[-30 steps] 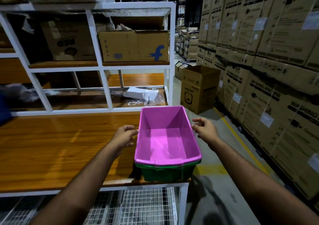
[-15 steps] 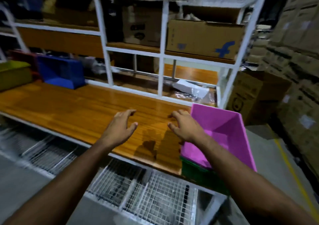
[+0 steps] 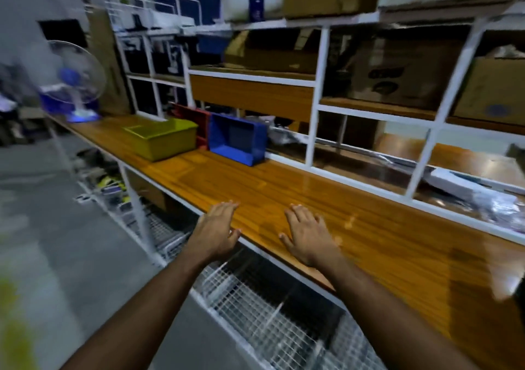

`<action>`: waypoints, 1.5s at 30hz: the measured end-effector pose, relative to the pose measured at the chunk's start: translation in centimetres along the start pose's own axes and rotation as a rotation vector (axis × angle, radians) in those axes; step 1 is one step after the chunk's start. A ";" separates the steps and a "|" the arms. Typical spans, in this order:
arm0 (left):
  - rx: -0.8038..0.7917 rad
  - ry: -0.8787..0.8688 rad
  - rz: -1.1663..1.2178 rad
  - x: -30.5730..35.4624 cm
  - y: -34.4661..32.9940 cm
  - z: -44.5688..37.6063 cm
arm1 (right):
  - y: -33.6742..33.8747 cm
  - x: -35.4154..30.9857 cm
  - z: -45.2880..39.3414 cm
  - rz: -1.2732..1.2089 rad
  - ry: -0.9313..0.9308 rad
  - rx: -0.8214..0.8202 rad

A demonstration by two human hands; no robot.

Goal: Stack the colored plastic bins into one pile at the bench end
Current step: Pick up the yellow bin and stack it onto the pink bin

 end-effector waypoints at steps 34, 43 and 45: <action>-0.037 0.037 -0.241 -60.1 8.8 -40.1 | -14.0 -30.3 -64.8 -0.178 -0.009 0.012; -0.266 -0.084 -0.022 -64.5 2.6 -53.3 | -14.5 -32.7 -71.5 -0.267 -0.274 0.022; -0.283 -0.153 -0.092 -64.5 1.7 -54.4 | -14.5 -33.2 -72.3 -0.251 -0.320 0.011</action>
Point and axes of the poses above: each hand's wrist, its own z-axis away from the middle knuckle, its own y-axis out of the back of the hand, x = y × z, the point moved 8 cm from there along -z, towards the middle knuckle, and after that the axes turned 3 degrees about z, right-handed, at the moved point
